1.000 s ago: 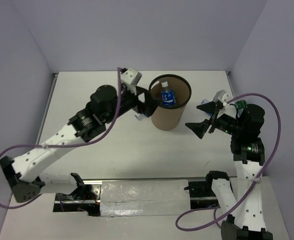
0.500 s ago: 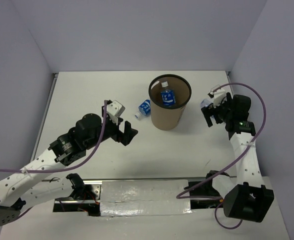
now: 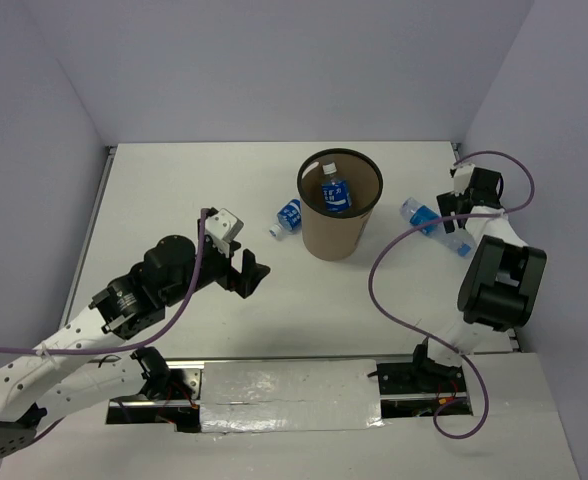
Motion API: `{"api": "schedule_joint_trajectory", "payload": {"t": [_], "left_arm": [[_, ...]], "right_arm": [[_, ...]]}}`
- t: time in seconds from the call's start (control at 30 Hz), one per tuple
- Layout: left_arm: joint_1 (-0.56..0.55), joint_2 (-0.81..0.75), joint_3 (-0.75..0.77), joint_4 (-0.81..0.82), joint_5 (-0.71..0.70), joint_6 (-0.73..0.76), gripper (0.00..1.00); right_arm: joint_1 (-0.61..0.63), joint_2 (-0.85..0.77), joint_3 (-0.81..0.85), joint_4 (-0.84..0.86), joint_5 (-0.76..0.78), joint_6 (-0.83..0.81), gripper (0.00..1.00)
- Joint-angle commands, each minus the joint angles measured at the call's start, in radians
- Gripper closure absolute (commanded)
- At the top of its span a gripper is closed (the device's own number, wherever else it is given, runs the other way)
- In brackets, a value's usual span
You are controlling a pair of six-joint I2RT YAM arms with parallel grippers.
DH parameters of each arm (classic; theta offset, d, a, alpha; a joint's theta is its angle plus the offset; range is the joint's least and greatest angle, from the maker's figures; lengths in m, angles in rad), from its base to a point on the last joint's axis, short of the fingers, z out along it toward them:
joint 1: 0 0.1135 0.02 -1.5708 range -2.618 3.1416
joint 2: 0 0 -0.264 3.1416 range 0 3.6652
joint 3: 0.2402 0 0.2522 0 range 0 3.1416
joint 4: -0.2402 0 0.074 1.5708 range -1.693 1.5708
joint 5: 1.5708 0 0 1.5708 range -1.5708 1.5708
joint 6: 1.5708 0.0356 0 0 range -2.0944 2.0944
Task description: Put the plastic bottles in the bin
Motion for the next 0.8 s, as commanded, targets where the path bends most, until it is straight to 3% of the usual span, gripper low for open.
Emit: {"api": "schedule_joint_trajectory", "payload": {"t": [0.0, 0.4, 0.77], "left_arm": [[0.004, 0.011, 0.004, 0.037, 0.007, 0.015, 0.01], [0.013, 0.038, 0.004, 0.034, -0.005, 0.015, 0.01], [0.014, 0.034, 0.002, 0.037, 0.004, 0.012, 0.01]], "right_arm": [[-0.013, 0.095, 0.131, 0.137, 0.144, 0.039, 0.01], [-0.005, 0.430, 0.446, 0.058, 0.241, 0.010, 0.04], [0.018, 0.499, 0.417, 0.065, 0.276, -0.006, 0.15]]}}
